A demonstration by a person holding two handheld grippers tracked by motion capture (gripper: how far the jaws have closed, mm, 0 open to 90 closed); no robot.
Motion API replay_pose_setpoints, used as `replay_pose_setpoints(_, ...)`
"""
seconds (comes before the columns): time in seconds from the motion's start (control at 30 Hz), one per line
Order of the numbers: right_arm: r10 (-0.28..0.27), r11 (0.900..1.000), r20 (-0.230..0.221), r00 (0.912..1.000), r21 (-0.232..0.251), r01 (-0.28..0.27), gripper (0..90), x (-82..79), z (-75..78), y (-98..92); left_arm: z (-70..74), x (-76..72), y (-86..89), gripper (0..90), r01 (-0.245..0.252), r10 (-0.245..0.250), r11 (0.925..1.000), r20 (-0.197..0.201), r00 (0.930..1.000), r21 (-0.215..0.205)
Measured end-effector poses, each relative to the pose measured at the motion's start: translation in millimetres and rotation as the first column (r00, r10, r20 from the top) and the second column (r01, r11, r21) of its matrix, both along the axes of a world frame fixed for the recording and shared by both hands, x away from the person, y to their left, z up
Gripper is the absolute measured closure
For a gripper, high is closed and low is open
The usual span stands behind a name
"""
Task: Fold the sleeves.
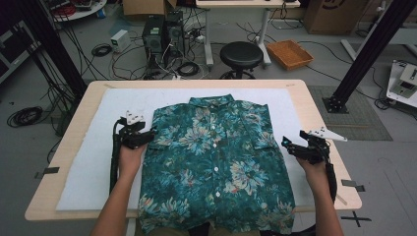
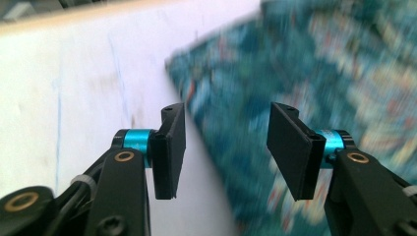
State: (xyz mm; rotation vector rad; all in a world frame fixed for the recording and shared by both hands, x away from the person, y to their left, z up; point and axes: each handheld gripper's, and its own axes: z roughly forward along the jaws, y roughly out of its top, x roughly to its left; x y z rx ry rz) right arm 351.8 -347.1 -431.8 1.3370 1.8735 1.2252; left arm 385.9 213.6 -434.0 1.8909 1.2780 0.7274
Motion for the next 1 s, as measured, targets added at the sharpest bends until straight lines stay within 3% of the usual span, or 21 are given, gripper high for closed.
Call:
replay_pose_setpoints(0.07,-0.001,1.000,0.000,1.0000,-0.001,0.001,22.0,0.0,-0.1,0.0,-5.8,-4.9,0.7,39.9,0.015,-0.015,0.9995,0.000,0.9999,0.027)
replay_pose_setpoints(0.2,-0.003,1.000,-0.007,1.0000,-0.004,0.003,22.0,0.7,-1.0,0.5,-10.3,-14.4,0.4,37.1,0.054,-0.055,0.9973,0.018,0.9983,0.050)
replay_pose_setpoints(0.3,-0.003,1.000,-0.006,1.0000,-0.003,0.003,21.9,0.9,-1.1,1.6,-12.8,-20.1,-2.7,37.1,0.080,-0.082,0.9898,0.011,0.9966,0.118)
replay_pose_setpoints(0.57,0.000,1.000,-0.009,1.0000,-0.005,0.000,22.0,1.0,-1.5,2.2,-17.1,-28.8,-14.4,37.0,0.120,-0.127,0.9718,0.021,0.9917,0.203)
replay_pose_setpoints(0.67,0.000,1.000,-0.008,1.0000,-0.005,0.000,21.9,1.0,-1.5,2.6,-15.7,-29.2,-18.3,36.7,0.106,-0.118,0.9683,0.041,0.9922,0.226)
replay_pose_setpoints(0.73,-0.001,1.000,-0.007,1.0000,-0.003,0.001,21.9,0.6,-1.2,2.7,-10.6,-29.5,-17.0,35.3,0.081,-0.096,0.9784,0.072,0.9928,0.190)
replay_pose_setpoints(0.8,0.002,1.000,-0.002,1.0000,0.002,-0.002,21.9,0.3,-0.7,2.6,-3.8,-29.9,-13.9,32.9,0.052,-0.064,0.9931,0.112,0.9916,0.105)
replay_pose_setpoints(0.83,0.005,1.000,-0.001,1.0000,0.009,-0.005,21.9,0.5,-0.6,2.6,-0.2,-30.1,-11.6,31.2,0.045,-0.054,0.9965,0.127,0.9904,0.071)
replay_pose_setpoints(0.9,0.017,1.000,-0.003,0.9999,0.013,-0.016,21.9,1.1,0.0,2.6,5.7,-30.5,-8.7,26.7,0.041,-0.041,0.9992,0.150,0.9879,0.005)
replay_pose_setpoints(1.0,0.031,1.000,0.005,0.9995,0.005,-0.031,21.9,1.1,2.7,4.3,12.9,-31.5,-3.0,25.8,0.063,-0.044,0.9931,0.184,0.9820,-0.099)
